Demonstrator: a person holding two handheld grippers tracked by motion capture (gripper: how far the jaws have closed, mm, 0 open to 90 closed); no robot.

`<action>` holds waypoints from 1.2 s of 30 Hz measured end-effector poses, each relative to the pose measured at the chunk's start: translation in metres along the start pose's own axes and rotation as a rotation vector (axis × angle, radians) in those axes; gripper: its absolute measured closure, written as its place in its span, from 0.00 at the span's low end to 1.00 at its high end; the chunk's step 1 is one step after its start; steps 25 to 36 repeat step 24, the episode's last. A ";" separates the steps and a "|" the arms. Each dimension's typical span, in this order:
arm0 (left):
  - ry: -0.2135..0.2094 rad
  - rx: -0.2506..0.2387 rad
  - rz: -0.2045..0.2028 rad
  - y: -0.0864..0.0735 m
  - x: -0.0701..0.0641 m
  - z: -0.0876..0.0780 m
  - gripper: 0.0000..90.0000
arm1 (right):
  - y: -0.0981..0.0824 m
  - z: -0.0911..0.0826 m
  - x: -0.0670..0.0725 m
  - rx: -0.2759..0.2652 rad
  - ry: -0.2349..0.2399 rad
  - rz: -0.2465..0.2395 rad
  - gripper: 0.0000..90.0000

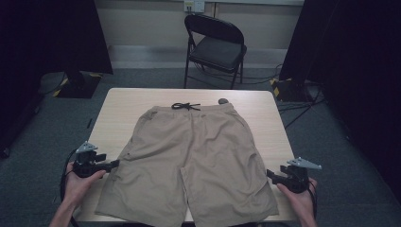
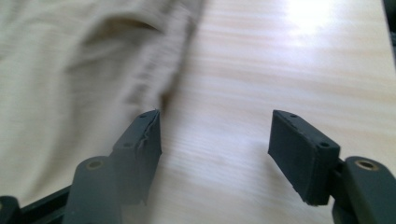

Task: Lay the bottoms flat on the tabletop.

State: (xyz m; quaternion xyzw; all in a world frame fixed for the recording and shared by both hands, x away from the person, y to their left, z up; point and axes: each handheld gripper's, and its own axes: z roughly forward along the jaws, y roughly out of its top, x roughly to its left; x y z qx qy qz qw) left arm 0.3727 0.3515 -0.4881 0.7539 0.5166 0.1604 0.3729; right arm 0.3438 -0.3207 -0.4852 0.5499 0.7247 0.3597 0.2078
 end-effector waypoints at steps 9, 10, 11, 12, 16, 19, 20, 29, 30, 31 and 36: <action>0.031 0.015 0.075 -0.007 -0.005 0.006 0.27 | -0.009 0.007 0.006 0.027 -0.076 -0.069 0.30; 0.043 0.016 0.089 -0.008 -0.007 0.007 0.25 | -0.009 0.008 0.007 0.025 -0.080 -0.068 0.30; 0.052 0.015 0.093 -0.008 -0.009 0.007 0.24 | -0.009 0.008 0.008 0.026 -0.082 -0.063 0.29; 0.062 0.011 0.100 -0.009 -0.010 0.008 0.23 | -0.009 0.009 0.008 0.026 -0.082 -0.064 0.29; 0.070 -0.007 0.112 -0.012 -0.012 0.009 0.21 | -0.010 0.009 0.008 0.013 -0.077 -0.066 0.29; 0.066 -0.017 0.112 -0.013 -0.011 0.008 0.21 | -0.010 0.009 0.007 0.012 -0.075 -0.069 0.28; 0.059 -0.020 0.098 -0.013 -0.011 0.008 0.21 | -0.010 0.009 0.007 0.012 -0.074 -0.069 0.28; 0.053 -0.025 0.088 -0.013 -0.010 0.008 0.21 | -0.009 0.010 0.007 0.017 -0.070 -0.072 0.28; 0.053 -0.025 0.088 -0.013 -0.010 0.008 0.21 | -0.009 0.010 0.007 0.017 -0.070 -0.072 0.28; 0.053 -0.025 0.088 -0.013 -0.010 0.008 0.21 | -0.009 0.010 0.007 0.017 -0.070 -0.072 0.28; 0.053 -0.025 0.088 -0.013 -0.010 0.008 0.21 | -0.009 0.010 0.007 0.017 -0.070 -0.072 0.28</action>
